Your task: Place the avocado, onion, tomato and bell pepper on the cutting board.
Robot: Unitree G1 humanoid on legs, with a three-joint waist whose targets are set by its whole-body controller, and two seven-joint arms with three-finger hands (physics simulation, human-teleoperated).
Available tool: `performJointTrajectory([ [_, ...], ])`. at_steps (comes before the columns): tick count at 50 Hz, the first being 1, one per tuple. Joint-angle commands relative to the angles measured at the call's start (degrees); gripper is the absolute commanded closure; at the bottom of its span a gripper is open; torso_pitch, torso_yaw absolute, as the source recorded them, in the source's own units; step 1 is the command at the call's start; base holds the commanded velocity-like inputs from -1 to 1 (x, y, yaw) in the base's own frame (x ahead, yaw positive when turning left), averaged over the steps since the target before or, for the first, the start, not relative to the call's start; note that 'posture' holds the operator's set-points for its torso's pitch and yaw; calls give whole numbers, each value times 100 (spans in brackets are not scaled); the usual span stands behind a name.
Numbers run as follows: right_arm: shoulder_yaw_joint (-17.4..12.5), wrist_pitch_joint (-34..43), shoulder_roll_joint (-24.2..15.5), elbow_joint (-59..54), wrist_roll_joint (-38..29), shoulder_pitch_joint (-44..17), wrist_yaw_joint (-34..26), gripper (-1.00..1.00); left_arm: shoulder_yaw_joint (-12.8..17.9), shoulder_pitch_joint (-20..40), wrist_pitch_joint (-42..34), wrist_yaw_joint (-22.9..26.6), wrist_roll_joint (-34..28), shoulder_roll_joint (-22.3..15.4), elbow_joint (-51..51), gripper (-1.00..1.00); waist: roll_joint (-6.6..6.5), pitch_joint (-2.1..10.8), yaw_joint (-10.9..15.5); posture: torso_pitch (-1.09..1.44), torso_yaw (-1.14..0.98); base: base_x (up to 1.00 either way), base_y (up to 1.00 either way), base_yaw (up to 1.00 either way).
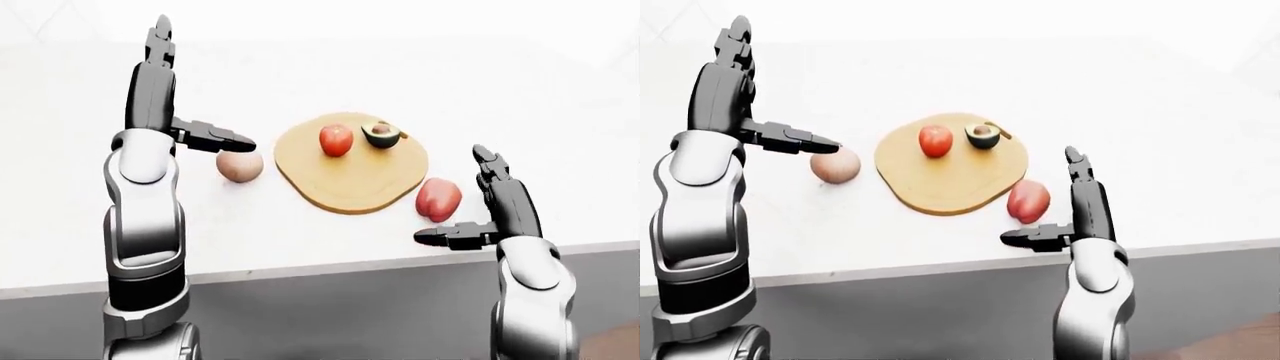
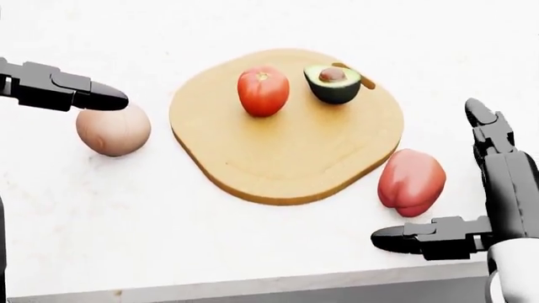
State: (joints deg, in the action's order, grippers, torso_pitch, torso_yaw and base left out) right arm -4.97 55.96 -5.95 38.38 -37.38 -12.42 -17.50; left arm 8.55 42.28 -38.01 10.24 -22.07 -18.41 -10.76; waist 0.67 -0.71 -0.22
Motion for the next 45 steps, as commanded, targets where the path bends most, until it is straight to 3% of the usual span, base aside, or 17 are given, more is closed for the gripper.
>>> performJointTrajectory([
  [1, 7, -52, -19, 25, 25, -117, 80, -51, 19, 181, 181, -60, -31, -55, -134, -100, -15, 86, 18, 0, 0, 0, 0, 0],
  [7, -28, 38, -27, 23, 250, -230, 156, -11, 32, 203, 170, -46, -31, -63, -128, -100, -22, 89, 25, 0, 0, 0, 0, 0],
  [22, 11, 375, -209, 320, 232, -282, 101, 45, 65, 160, 235, -78, -21, -100, -101, -100, 2, 110, 44, 0, 0, 0, 0, 0],
  [32, 138, 892, -469, 615, -294, -576, -366, 53, 68, 158, 345, -135, -15, -124, 28, -100, -4, 109, 50, 0, 0, 0, 0, 0],
  [45, 256, 1146, -682, 107, -1002, -1793, -1204, 55, 43, 249, 344, -102, -79, -129, 109, -100, -56, 52, 20, 0, 0, 0, 0, 0],
])
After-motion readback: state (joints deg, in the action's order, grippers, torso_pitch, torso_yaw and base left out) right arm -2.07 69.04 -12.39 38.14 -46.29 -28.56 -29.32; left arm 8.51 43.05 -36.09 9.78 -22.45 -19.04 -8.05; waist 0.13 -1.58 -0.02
